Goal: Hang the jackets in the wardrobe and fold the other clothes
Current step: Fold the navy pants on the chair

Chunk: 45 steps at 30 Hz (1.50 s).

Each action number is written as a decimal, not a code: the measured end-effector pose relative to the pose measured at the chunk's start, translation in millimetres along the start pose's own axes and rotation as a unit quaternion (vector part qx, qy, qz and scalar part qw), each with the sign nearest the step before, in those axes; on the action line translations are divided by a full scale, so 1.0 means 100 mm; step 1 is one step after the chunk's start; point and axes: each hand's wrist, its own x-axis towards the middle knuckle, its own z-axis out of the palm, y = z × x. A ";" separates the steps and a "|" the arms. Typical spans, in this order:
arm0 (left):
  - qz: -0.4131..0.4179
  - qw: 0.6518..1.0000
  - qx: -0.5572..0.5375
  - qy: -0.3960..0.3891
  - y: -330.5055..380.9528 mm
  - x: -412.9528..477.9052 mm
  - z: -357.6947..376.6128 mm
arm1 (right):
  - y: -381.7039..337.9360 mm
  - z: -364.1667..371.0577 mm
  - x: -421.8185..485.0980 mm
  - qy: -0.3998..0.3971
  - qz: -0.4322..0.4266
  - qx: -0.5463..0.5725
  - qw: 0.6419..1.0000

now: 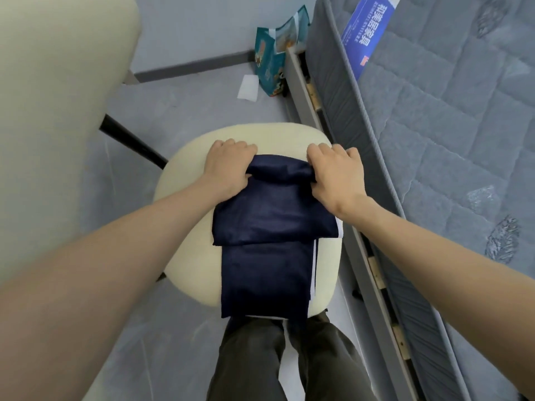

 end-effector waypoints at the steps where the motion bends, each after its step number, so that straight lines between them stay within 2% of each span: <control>1: -0.003 1.000 -0.006 0.027 -0.01 0.02 -0.07 | 0.02 -0.06 0.04 0.019 0.001 -0.002 1.000; 7: 0.005 0.988 -0.002 0.155 0.03 -0.07 -0.30 | 0.13 -0.26 0.04 0.134 -0.008 -0.006 0.991; 10: -0.001 0.981 0.000 0.192 0.17 -0.38 -0.21 | 0.13 -0.23 -0.22 0.148 -0.015 0.004 0.989; 12: -0.003 0.983 -0.004 0.184 0.29 -0.66 -0.07 | 0.10 -0.15 -0.49 0.145 -0.031 0.015 0.989; 14: -0.008 0.992 -0.037 0.122 0.40 -0.95 0.12 | 0.05 -0.05 -0.79 0.119 -0.042 0.041 0.991; 16: -0.009 0.996 -0.073 0.045 0.48 -1.22 0.35 | 0.02 0.07 -1.09 0.059 -0.049 0.061 0.995; 20: -0.012 0.992 -0.104 -0.071 0.49 -1.56 0.75 | 0.03 0.33 -1.54 -0.152 -0.079 0.067 0.983; 22: -0.019 0.991 -0.110 -0.070 0.48 -1.63 0.84 | 0.07 0.40 -1.63 -0.186 -0.060 0.116 0.974; 23: -0.042 0.990 -0.133 -0.022 0.49 -1.65 0.85 | 0.08 0.39 -1.65 -0.150 -0.049 0.158 0.975; 24: -0.085 0.980 -0.175 0.038 0.51 -1.64 0.85 | 0.08 0.39 -1.66 -0.085 -0.023 0.200 0.976; 26: -0.211 0.922 -0.306 0.109 0.55 -1.55 0.81 | 0.07 0.38 -1.60 0.011 0.086 0.283 0.955; 29: -0.376 0.777 -0.500 0.066 0.58 -1.31 0.77 | -0.01 0.40 -1.38 -0.022 0.271 0.422 0.865; 30: -0.407 0.741 -0.532 0.052 0.59 -1.23 0.78 | -0.05 0.42 -1.28 -0.044 0.324 0.460 0.826; 31: -0.426 0.722 -0.544 0.046 0.61 -1.17 0.80 | -0.09 0.46 -1.19 -0.056 0.364 0.482 0.795; 32: -0.436 0.720 -0.539 0.046 0.63 -1.13 0.82 | -0.13 0.50 -1.13 -0.062 0.389 0.479 0.784; 36: -0.428 0.709 -0.549 0.112 0.72 -1.03 0.93 | -0.26 0.71 -1.03 -0.059 0.417 0.417 0.806; 38: -0.422 0.723 -0.533 0.129 0.73 -1.02 0.97 | -0.27 0.80 -1.02 -0.047 0.417 0.422 0.804; 41: -0.418 0.734 -0.521 0.118 0.71 -1.01 1.00 | -0.28 0.87 -1.02 -0.046 0.403 0.422 0.811; 45: -0.411 0.737 -0.528 0.092 0.67 -0.97 1.00 | -0.30 0.90 -1.00 -0.045 0.384 0.465 0.796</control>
